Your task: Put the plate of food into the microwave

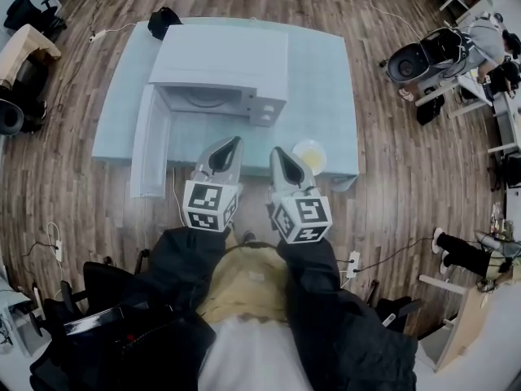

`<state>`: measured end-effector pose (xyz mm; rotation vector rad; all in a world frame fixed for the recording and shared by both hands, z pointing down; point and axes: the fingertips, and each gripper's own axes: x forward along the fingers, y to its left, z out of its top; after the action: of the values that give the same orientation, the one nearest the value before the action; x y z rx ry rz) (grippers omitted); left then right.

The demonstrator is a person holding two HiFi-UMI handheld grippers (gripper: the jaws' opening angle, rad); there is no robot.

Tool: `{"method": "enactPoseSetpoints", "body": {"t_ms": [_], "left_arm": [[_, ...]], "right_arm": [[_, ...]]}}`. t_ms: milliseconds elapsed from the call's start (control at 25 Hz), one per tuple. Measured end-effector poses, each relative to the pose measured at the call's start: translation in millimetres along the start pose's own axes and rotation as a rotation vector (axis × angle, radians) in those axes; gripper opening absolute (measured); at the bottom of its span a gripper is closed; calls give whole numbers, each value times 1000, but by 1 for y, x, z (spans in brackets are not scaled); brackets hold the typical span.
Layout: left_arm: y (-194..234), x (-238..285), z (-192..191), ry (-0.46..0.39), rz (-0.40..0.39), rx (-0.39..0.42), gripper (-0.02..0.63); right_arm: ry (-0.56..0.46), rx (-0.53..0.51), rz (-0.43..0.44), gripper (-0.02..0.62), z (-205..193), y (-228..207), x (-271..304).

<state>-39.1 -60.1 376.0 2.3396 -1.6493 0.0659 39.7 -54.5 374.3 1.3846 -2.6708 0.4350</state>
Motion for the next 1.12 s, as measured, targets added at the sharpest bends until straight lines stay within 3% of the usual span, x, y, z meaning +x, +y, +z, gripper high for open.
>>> {"method": "enactPoseSetpoints", "body": {"t_ms": [560,1120], "left_arm": [[63,40,-6,57,-49,-40,-2],[68,77,-70,196,2,-31,-2]], "right_arm": [[68,29,-66,0,-15,-1,67],[218,97,-107,0,-80,-60,74]]}}
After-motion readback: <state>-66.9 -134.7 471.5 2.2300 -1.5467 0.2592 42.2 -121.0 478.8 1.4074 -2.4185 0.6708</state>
